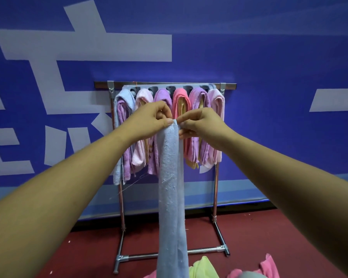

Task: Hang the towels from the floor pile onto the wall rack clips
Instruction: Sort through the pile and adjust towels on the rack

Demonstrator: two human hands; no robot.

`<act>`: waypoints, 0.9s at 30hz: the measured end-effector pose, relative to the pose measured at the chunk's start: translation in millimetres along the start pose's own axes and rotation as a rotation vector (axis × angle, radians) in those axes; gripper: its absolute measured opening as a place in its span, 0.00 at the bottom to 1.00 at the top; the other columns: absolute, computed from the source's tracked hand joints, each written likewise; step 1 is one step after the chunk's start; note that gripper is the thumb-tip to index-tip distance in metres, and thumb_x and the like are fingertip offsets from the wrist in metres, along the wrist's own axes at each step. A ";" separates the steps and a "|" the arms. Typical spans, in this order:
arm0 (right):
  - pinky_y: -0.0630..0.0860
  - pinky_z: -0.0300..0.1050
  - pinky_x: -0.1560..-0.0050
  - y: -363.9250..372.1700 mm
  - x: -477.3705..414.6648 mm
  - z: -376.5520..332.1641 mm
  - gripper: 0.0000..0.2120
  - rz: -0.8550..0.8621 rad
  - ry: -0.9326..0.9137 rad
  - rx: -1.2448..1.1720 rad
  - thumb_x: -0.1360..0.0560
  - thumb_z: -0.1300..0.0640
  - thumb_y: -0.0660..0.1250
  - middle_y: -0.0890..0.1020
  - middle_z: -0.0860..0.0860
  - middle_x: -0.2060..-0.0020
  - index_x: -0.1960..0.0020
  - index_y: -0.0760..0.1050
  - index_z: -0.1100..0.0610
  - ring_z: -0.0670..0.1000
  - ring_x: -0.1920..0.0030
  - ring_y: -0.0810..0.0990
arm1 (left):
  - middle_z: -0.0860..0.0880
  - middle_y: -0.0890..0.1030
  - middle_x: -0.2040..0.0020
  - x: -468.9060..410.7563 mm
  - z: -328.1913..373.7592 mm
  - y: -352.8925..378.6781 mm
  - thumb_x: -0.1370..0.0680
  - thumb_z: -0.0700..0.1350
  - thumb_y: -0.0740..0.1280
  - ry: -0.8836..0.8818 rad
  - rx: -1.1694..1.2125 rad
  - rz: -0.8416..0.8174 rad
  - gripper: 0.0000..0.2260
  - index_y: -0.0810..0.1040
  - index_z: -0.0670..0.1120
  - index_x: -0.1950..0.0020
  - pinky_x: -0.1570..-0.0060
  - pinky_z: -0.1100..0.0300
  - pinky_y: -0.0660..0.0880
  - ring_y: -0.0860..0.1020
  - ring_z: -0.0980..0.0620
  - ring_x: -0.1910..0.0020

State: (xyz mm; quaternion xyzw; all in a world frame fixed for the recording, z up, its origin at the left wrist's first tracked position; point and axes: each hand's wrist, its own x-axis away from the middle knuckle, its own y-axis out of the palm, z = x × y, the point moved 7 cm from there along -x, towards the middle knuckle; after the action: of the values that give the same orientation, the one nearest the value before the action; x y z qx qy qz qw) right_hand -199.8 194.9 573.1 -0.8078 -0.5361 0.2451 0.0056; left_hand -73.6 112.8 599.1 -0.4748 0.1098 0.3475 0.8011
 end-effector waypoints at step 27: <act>0.80 0.39 0.62 -9.7 -0.3 10.9 0.07 0.008 -0.020 0.204 0.22 0.64 0.69 0.83 0.54 0.67 0.53 0.77 0.70 0.47 0.66 0.82 | 0.45 0.85 0.55 11.5 -38.3 2.5 0.26 0.45 0.74 -0.140 0.225 0.000 0.07 0.81 0.42 0.54 0.56 0.60 0.81 0.84 0.49 0.54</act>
State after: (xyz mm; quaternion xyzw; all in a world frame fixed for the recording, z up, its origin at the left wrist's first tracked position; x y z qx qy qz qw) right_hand -212.7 196.0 566.2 -0.8027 -0.5051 0.3065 0.0815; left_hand -60.8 86.7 571.4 -0.3563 0.0917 0.3651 0.8552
